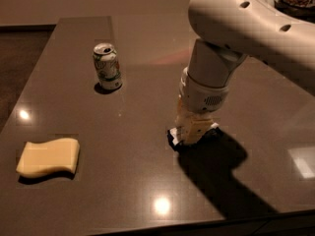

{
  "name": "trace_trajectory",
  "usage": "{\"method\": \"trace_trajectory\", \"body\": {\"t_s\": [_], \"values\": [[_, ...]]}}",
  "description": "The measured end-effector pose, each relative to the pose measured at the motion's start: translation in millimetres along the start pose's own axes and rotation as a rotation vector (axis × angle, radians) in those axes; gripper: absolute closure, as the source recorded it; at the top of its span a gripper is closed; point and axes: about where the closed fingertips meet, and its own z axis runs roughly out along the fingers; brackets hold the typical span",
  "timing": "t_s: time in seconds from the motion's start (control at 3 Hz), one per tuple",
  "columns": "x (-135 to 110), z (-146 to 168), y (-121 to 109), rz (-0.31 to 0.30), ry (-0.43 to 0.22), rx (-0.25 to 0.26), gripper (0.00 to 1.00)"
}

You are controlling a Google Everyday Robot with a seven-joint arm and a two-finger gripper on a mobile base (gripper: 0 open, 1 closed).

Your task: Move rxbar blueberry near 7up can

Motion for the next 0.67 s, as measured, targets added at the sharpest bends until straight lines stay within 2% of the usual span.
{"method": "trace_trajectory", "body": {"t_s": [0.33, 0.67], "values": [[1, -21, -24, 0.012, -0.007, 0.031, 1.0], [-5, -45, -70, 0.032, -0.044, 0.075, 1.0]]}}
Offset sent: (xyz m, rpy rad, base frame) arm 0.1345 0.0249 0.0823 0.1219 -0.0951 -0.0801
